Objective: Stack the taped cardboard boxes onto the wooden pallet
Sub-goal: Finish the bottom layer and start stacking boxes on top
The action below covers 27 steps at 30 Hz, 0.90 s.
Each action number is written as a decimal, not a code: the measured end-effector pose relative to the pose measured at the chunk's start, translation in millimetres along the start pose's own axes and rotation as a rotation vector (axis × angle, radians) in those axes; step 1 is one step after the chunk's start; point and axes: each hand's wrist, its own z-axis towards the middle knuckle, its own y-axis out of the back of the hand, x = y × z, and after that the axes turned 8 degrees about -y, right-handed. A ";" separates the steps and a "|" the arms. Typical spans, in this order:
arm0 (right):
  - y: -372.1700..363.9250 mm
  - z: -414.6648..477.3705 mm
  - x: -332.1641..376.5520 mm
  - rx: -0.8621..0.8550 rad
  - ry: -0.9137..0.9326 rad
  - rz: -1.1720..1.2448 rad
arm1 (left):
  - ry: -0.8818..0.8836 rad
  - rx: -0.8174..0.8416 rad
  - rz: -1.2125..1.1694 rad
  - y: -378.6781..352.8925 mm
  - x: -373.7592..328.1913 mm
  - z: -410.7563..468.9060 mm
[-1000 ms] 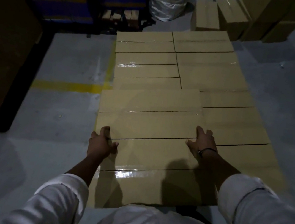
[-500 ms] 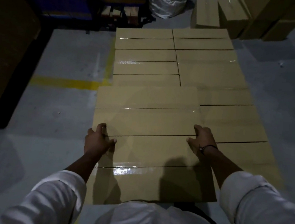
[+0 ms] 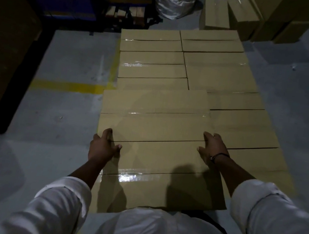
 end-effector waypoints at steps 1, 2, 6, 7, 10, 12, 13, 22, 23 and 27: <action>0.7 0.5 -0.6 0.006 0.007 -0.012 | -0.005 -0.002 0.003 -0.6 0.4 -0.2; 1.4 0.7 -1.2 0.016 0.011 -0.021 | -0.008 -0.004 0.008 -0.9 0.4 -0.7; -2.3 -0.5 -1.3 0.032 0.015 -0.065 | 0.003 -0.012 0.017 -2.1 -4.9 -3.8; -4.6 -1.8 -0.7 0.034 0.012 -0.067 | 0.005 -0.012 0.021 -3.1 -6.7 -5.3; -11.5 -5.4 0.3 0.019 0.001 -0.072 | -0.005 -0.005 0.038 -8.2 -7.0 -9.3; -14.8 -8.1 -0.3 0.006 -0.006 -0.074 | -0.004 0.010 0.052 -11.3 -5.1 -10.2; -16.2 -10.0 -1.0 0.000 -0.010 -0.072 | 0.000 0.017 0.070 -12.8 -4.9 -11.0; -35.9 -32.1 -10.2 -0.021 0.050 -0.265 | -0.375 0.099 0.366 -35.6 -31.3 -39.2; -37.9 -33.8 -10.1 -0.015 0.049 -0.276 | -0.404 0.119 0.367 -38.9 -35.0 -41.9; -41.6 -40.4 -7.5 -0.004 0.020 -0.250 | -0.390 0.123 0.342 -46.3 -41.9 -48.6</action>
